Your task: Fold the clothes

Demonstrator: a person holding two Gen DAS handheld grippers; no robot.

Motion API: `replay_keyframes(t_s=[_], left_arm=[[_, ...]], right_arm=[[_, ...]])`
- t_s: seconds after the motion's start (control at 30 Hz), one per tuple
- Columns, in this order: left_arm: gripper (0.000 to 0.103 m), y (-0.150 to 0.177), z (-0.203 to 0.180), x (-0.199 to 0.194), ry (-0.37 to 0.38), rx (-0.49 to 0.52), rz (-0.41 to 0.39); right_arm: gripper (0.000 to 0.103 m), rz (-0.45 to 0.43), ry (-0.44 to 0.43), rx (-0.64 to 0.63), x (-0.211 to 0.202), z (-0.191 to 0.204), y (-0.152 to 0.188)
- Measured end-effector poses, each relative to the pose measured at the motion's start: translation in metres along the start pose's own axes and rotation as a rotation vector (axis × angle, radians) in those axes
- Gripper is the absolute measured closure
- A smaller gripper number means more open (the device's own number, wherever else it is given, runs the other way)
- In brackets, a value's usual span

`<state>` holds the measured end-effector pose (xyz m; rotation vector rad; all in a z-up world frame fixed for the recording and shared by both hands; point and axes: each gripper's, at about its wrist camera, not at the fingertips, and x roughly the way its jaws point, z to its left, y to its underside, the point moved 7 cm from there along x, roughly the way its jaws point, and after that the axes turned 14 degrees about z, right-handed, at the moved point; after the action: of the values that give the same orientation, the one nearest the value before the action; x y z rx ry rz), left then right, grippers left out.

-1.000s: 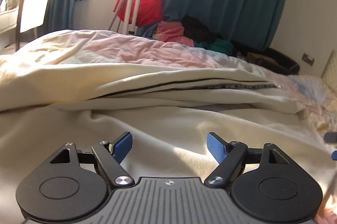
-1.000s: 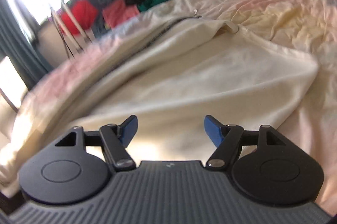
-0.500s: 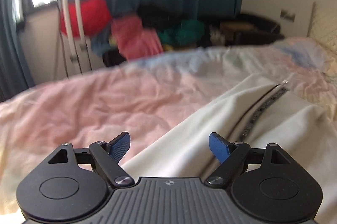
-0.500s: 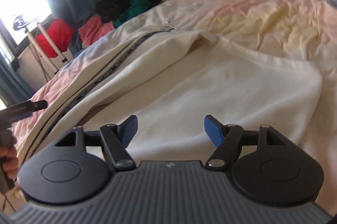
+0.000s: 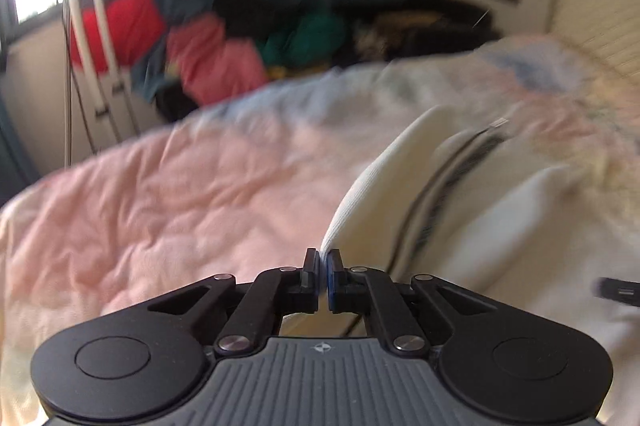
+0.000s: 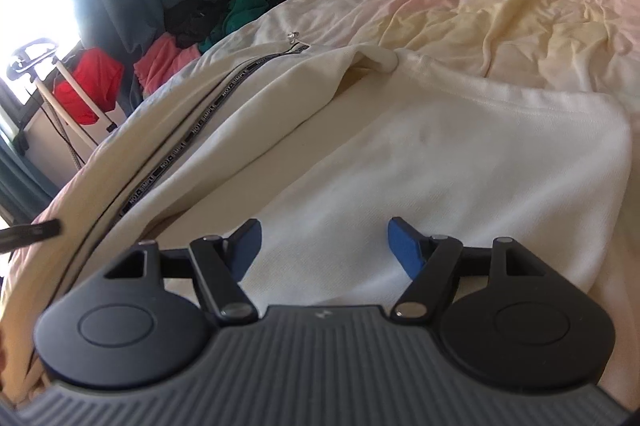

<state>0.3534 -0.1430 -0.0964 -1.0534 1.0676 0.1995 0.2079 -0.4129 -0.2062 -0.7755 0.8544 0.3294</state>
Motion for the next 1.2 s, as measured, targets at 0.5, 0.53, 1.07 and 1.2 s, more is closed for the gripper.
replay_keyframes(t_s=[0.5, 0.53, 1.07, 1.2], left_arm=[[0.101, 0.15, -0.112, -0.058, -0.054, 0.068, -0.086], [0.101, 0.15, -0.114, -0.058, -0.051, 0.071, -0.094], [0.093, 0.158, -0.071, -0.056, 0.153, -0.219, -0.129], [0.089, 0.16, -0.059, -0.046, 0.178, -0.281, -0.114]], right_arm=[[0.032, -0.081, -0.105, -0.147, -0.055, 0.016, 0.019], [0.032, -0.084, -0.119, -0.167, -0.058, 0.023, 0.02], [0.031, 0.042, 0.083, -0.411, 0.034, 0.164, -0.078], [0.031, 0.114, 0.275, -0.382, 0.099, 0.166, -0.114]])
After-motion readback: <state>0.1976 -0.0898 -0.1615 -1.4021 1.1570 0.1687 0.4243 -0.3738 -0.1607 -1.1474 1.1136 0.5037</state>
